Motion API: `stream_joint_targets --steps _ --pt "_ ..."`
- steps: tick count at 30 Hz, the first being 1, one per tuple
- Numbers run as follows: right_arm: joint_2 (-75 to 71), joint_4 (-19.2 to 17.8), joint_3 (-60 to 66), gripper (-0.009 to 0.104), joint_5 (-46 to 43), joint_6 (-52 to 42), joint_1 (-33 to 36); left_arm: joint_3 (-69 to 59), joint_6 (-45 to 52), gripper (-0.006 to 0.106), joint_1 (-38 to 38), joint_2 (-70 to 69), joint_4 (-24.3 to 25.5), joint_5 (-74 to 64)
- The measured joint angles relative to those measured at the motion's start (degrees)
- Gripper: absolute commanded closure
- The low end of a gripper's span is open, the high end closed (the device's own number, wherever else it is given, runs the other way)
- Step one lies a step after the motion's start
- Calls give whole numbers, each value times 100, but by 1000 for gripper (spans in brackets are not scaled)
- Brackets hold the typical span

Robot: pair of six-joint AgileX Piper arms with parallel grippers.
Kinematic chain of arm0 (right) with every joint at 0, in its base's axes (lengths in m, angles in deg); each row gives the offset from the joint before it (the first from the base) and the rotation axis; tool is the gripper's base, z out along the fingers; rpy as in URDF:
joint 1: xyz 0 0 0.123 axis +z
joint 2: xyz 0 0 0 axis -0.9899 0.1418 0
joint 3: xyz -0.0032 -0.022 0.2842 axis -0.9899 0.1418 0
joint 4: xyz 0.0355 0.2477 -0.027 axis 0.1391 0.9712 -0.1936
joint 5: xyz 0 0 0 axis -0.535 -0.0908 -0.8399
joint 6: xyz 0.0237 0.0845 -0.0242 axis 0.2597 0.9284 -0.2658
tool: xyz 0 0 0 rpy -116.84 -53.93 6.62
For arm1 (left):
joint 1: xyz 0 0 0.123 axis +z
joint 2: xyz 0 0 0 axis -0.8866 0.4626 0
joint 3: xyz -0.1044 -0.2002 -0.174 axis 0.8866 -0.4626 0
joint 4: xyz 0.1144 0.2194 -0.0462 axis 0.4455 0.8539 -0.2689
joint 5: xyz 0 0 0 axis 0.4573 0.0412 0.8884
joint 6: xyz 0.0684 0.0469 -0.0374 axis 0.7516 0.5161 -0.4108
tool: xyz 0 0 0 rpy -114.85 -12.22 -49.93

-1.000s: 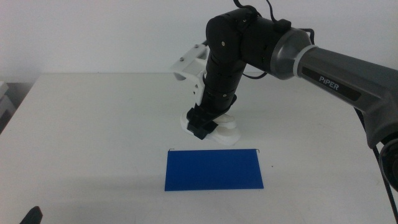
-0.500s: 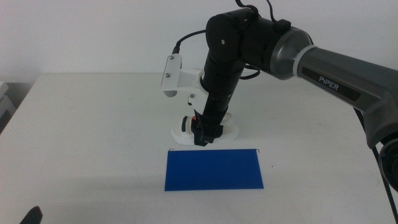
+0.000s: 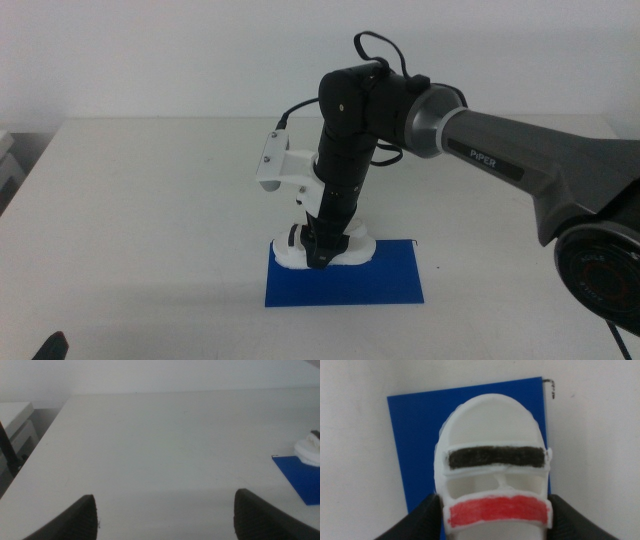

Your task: Use one arm to grab the shoe from the table and place it on the mat.

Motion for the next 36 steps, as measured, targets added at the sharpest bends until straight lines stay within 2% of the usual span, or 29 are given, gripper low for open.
stream_joint_targets --steps 17,20,22,23,24,25,30,36 --pt "311 11 0 99 -18 96 0 0 0 7 0 0 0 0" --pt "311 11 0 93 27 108 0 0 0 7 0 0 0 0" --pt "311 11 0 88 51 108 0 0 0 7 0 0 0 0" --pt "311 11 0 45 65 108 0 0 0 7 0 0 0 0" --pt "311 11 0 36 75 142 0 0 0 7 0 0 0 0" --pt "311 11 0 31 94 202 0 0 0 7 0 0 0 0" --pt "163 -61 0 17 155 697 0 0 0 7 0 0 0 0" --pt "-796 -327 0 17 201 1333 0 0 0 7 0 0 0 0"
